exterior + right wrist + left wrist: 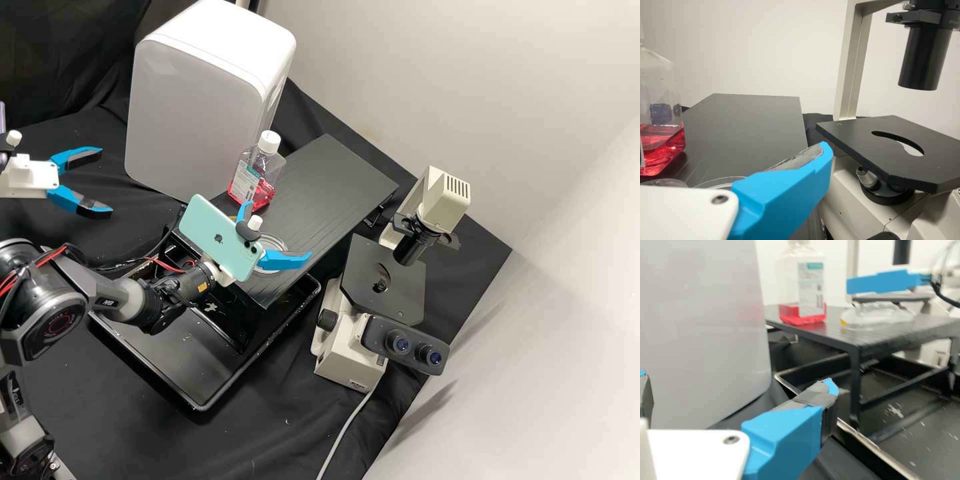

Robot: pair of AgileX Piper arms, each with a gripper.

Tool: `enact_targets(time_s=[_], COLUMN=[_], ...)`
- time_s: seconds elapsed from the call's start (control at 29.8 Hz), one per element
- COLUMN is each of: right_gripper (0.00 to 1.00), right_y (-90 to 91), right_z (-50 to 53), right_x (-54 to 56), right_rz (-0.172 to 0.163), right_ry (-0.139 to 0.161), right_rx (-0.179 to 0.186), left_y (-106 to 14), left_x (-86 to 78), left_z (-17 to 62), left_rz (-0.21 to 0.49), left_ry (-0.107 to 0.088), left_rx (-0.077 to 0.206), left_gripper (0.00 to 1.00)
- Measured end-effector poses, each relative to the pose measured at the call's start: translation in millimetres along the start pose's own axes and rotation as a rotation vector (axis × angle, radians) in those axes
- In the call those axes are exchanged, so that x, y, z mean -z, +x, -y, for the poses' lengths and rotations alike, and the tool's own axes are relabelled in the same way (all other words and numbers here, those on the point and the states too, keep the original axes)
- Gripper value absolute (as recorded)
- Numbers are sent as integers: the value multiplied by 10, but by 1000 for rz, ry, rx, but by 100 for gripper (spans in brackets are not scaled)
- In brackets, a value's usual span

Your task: Place the lid on the petri dish

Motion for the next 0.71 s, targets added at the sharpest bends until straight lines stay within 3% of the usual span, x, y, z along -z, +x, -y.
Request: enact_targets(time_s=[0.2,0.57,0.71], right_gripper=[100,100,100], right_y=[0,0,0], right_z=[0,0,0], right_x=[0,0,0], right_rz=[0,0,0], right_ry=[0,0,0], right_rx=[0,0,0], left_y=[-16,-14,-14], left_x=[-89,-199,-200], left_z=[67,186,192], left_rz=[29,41,42], left_ry=[16,8,7], left_rx=[28,72,75], left_gripper=[100,100,100])
